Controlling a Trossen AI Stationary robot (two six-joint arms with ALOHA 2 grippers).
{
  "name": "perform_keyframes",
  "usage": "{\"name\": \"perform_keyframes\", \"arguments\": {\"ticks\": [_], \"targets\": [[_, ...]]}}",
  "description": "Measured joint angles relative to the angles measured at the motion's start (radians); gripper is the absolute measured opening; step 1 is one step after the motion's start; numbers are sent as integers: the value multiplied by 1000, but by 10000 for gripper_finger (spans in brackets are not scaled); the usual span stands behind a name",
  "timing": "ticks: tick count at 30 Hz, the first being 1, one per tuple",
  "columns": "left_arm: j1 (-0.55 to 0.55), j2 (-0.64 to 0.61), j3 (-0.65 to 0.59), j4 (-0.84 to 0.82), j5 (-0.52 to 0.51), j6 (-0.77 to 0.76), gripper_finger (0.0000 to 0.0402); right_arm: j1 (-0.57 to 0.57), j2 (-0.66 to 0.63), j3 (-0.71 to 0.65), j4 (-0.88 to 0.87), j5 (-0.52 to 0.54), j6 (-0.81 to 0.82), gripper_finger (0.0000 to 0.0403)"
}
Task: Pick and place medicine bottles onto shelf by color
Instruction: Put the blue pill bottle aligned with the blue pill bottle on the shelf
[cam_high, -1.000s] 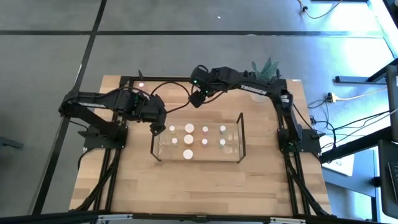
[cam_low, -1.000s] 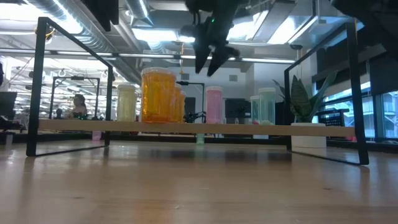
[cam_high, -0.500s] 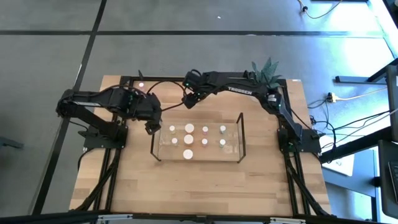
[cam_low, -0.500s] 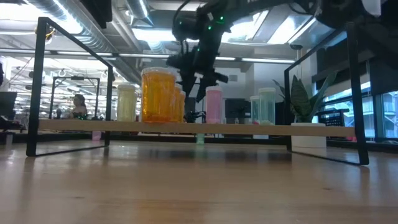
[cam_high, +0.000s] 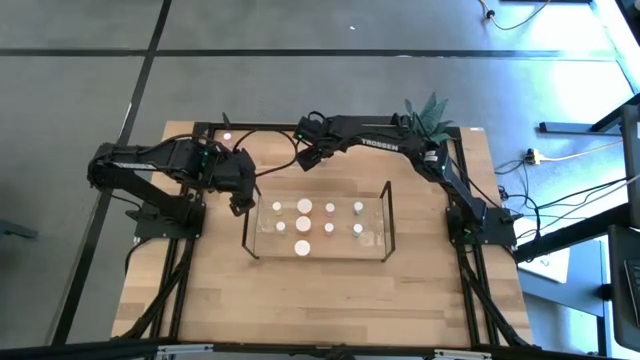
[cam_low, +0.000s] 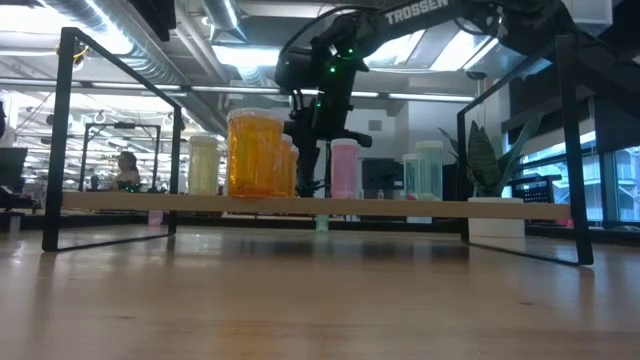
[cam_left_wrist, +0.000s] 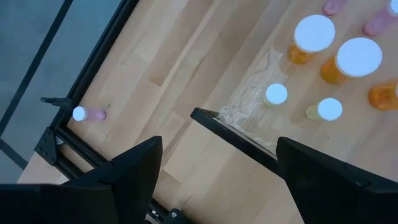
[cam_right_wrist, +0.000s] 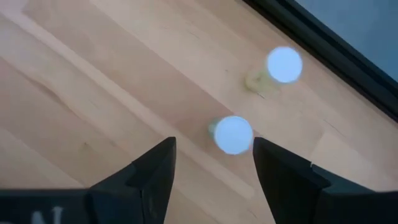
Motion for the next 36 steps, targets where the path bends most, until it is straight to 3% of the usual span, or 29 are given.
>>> {"name": "perform_keyframes", "arguments": {"ticks": [36], "targets": [[0,1,0,0,-14,29,309,-22,66,0,-8,-47,43,216]]}}
